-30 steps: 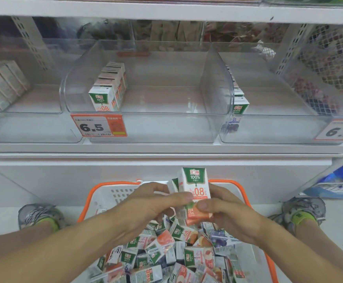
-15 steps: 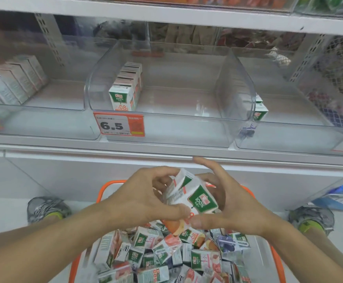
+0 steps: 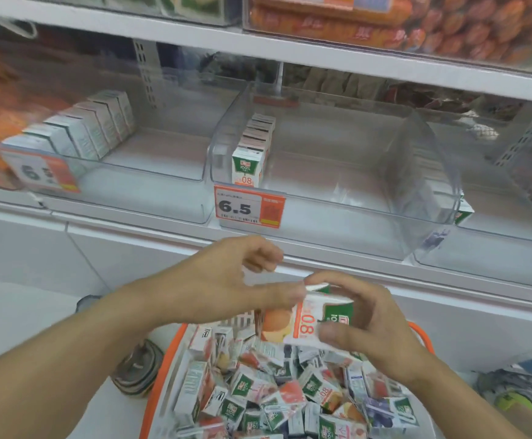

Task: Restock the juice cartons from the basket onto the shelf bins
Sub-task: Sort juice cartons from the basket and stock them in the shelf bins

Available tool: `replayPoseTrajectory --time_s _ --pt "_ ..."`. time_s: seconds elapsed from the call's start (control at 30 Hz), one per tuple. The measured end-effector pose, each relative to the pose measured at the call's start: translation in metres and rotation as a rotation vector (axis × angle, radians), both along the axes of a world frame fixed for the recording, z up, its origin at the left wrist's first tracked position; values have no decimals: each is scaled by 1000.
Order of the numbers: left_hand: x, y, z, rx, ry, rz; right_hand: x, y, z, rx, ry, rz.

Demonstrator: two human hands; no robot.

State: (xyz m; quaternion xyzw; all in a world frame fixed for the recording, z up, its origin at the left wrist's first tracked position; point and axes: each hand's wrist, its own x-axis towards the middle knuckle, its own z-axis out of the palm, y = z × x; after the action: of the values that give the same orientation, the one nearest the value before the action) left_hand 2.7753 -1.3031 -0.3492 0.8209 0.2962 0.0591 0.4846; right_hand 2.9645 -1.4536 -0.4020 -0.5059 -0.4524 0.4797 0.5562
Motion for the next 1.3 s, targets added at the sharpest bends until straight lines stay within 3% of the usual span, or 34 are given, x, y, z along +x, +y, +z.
replayPoseTrajectory --time_s 0.13,0.2,0.27,0.4,0.63,0.8,0.97,1.13,1.3 --pt "-11 35 22 319 -232 467 -4 31 16 133 155 -241" --pt "-16 52 26 553 -229 562 -2 49 37 235 109 -316" --pt "-16 66 24 659 -191 495 2 68 66 355 -80 -364" --pt "-11 77 13 664 -109 387 13 110 112 438 -457 -354" --pt "-1 77 8 731 -139 398 23 167 158 181 -1181 -92" --pt "-4 82 9 714 -116 375 6 199 152 4 -1415 60" --pt "-6 83 10 698 -133 372 2 219 143 -96 -1425 141" --pt "-4 84 8 681 -175 388 5 217 126 -192 -945 97" --pt "-1 84 9 671 -167 409 11 209 116 -146 -802 77"
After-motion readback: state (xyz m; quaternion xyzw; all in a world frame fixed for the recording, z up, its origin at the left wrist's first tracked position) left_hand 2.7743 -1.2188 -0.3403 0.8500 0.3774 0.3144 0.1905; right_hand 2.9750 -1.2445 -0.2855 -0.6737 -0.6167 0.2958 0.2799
